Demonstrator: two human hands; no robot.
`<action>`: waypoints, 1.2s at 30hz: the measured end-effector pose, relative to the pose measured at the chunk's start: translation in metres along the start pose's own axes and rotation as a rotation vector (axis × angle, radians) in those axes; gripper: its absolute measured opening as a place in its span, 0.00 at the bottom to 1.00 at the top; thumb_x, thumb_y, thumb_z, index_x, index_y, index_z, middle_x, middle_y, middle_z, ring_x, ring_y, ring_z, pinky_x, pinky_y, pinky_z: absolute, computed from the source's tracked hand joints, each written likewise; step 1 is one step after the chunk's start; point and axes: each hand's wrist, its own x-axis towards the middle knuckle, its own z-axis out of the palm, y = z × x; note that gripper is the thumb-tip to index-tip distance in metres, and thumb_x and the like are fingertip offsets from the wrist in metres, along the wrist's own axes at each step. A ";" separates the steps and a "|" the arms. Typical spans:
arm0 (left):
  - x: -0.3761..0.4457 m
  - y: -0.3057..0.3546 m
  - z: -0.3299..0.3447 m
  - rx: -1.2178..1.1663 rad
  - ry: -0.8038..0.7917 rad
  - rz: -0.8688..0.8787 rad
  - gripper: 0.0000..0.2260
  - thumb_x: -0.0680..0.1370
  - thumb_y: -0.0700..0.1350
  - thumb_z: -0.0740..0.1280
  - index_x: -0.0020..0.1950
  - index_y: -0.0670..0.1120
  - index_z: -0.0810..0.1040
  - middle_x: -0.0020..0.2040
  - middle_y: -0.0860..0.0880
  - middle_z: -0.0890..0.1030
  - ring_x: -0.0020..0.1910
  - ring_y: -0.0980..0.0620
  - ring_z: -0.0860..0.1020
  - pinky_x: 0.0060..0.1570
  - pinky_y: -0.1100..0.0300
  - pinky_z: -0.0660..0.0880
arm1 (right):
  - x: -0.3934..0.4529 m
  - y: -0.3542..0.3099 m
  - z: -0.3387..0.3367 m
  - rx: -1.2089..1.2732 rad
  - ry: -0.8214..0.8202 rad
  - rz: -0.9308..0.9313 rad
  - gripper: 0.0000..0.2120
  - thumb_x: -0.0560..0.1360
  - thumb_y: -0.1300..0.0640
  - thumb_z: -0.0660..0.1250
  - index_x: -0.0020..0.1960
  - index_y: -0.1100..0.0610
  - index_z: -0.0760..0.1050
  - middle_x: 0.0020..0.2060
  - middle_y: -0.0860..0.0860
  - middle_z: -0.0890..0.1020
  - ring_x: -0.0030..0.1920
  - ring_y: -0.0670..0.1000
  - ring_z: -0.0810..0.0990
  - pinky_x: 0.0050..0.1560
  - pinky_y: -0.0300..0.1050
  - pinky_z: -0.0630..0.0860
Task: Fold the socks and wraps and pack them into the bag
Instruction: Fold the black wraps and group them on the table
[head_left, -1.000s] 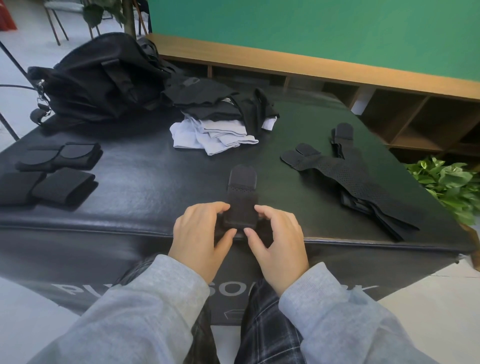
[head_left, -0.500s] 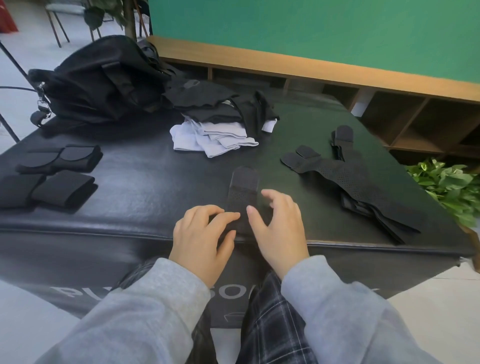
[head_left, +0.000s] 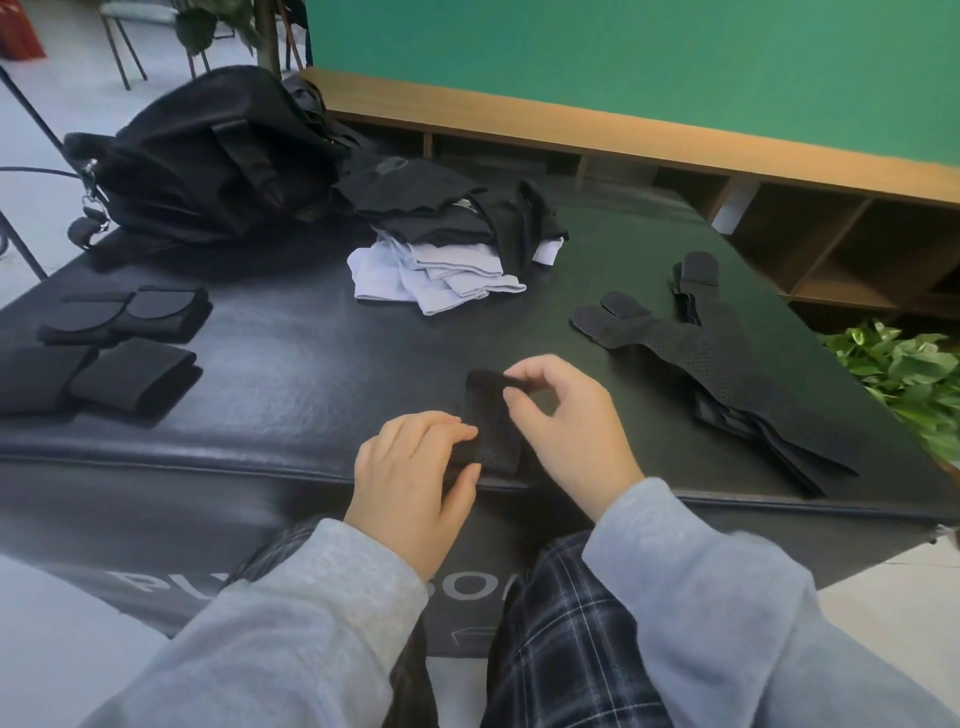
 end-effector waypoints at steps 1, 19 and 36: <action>0.001 0.001 0.000 -0.013 0.003 -0.020 0.13 0.71 0.45 0.71 0.54 0.49 0.77 0.51 0.53 0.79 0.53 0.51 0.74 0.52 0.56 0.65 | -0.008 0.002 0.001 -0.061 0.005 -0.075 0.07 0.73 0.62 0.66 0.45 0.50 0.77 0.42 0.39 0.78 0.47 0.42 0.76 0.51 0.34 0.70; 0.001 0.003 -0.004 0.151 -0.021 -0.003 0.18 0.64 0.60 0.72 0.48 0.53 0.79 0.53 0.52 0.79 0.55 0.53 0.75 0.53 0.55 0.67 | -0.054 -0.001 0.013 -0.253 0.023 -0.020 0.07 0.75 0.61 0.61 0.52 0.56 0.74 0.52 0.45 0.72 0.59 0.46 0.70 0.60 0.36 0.66; 0.005 -0.073 -0.073 0.289 -0.017 -0.339 0.15 0.75 0.52 0.66 0.59 0.47 0.73 0.60 0.51 0.74 0.61 0.48 0.68 0.58 0.58 0.63 | -0.024 -0.076 0.075 -0.248 -0.562 -0.213 0.17 0.78 0.58 0.57 0.65 0.45 0.69 0.64 0.41 0.73 0.72 0.42 0.59 0.73 0.43 0.52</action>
